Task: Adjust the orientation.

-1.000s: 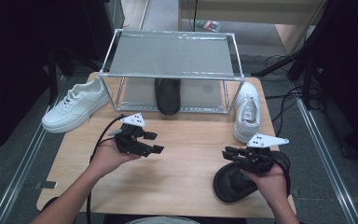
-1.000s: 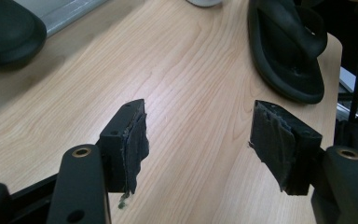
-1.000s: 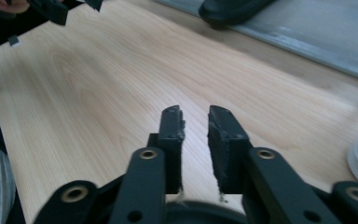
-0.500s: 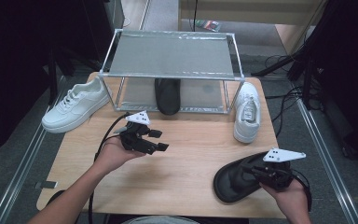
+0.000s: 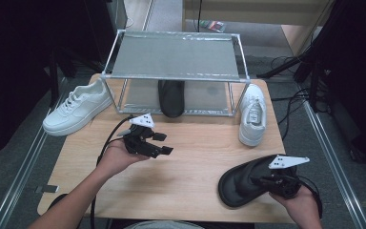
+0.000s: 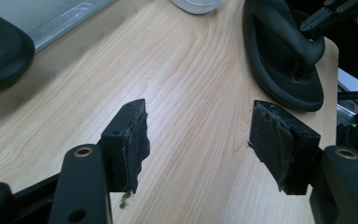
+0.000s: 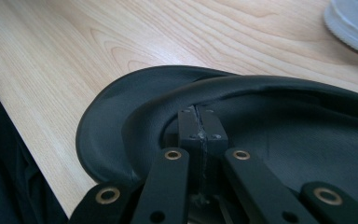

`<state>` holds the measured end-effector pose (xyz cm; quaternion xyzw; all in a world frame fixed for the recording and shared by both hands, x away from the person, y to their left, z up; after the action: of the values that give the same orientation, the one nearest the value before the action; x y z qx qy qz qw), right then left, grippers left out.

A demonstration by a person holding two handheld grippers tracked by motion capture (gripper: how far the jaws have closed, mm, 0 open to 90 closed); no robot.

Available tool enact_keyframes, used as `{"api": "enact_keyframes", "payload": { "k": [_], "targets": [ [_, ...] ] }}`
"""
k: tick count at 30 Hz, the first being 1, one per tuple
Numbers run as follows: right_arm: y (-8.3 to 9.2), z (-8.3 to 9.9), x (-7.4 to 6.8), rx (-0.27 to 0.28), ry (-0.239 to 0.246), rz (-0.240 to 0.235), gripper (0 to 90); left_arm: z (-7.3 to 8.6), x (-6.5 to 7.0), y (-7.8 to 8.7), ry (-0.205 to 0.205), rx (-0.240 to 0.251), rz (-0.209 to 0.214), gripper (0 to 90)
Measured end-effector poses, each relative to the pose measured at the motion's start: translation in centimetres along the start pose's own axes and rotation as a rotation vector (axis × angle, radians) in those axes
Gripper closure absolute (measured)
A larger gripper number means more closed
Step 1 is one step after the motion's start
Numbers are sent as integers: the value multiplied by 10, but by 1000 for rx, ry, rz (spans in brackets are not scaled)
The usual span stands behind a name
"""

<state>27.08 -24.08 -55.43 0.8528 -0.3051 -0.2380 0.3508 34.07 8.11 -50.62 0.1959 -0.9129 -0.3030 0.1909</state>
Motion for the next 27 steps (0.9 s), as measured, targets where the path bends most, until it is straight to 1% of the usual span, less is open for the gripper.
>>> {"api": "enact_keyframes", "payload": {
  "k": [7, 8, 11, 14, 20, 21, 24, 26, 27],
  "targets": [
    [-9, -8, -2, -8, 17, -20, 900, 6, 0, 3, 12, -1, -5, 374],
    [-10, -9, -2, -9, 18, -24, 900, 7, 1, 4, 14, 5, -2, 373],
    [-15, -15, -3, -7, 22, -35, 900, 9, 4, 5, 2, 4, -1, 373],
    [-21, -21, -3, -5, 19, -43, 900, 10, 5, 7, -2, 8, -3, 373],
    [-31, -33, -3, 4, 12, -63, 900, 14, 4, 11, 9, 15, -13, 373],
    [-33, -35, -3, 6, 4, -69, 900, 15, 4, 11, 13, 14, -13, 373],
    [-40, -42, -2, 14, -5, -75, 900, 18, 3, 12, 16, 6, -14, 373],
    [-44, -47, -2, 16, 0, -70, 900, 19, 3, 13, 12, 6, -14, 375],
    [-46, -51, -1, 25, 12, -62, 900, 20, 3, 13, 14, 9, -12, 377]
  ]
}}
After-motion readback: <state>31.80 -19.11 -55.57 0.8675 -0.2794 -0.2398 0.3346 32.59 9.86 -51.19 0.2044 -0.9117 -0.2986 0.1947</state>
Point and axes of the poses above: each handheld gripper's, and its own axes: y roughly backward along the jaws, z roughly out of its underside, x roughly to its right, the point moved 9 cm from there along -y, roughly forward along the jaws
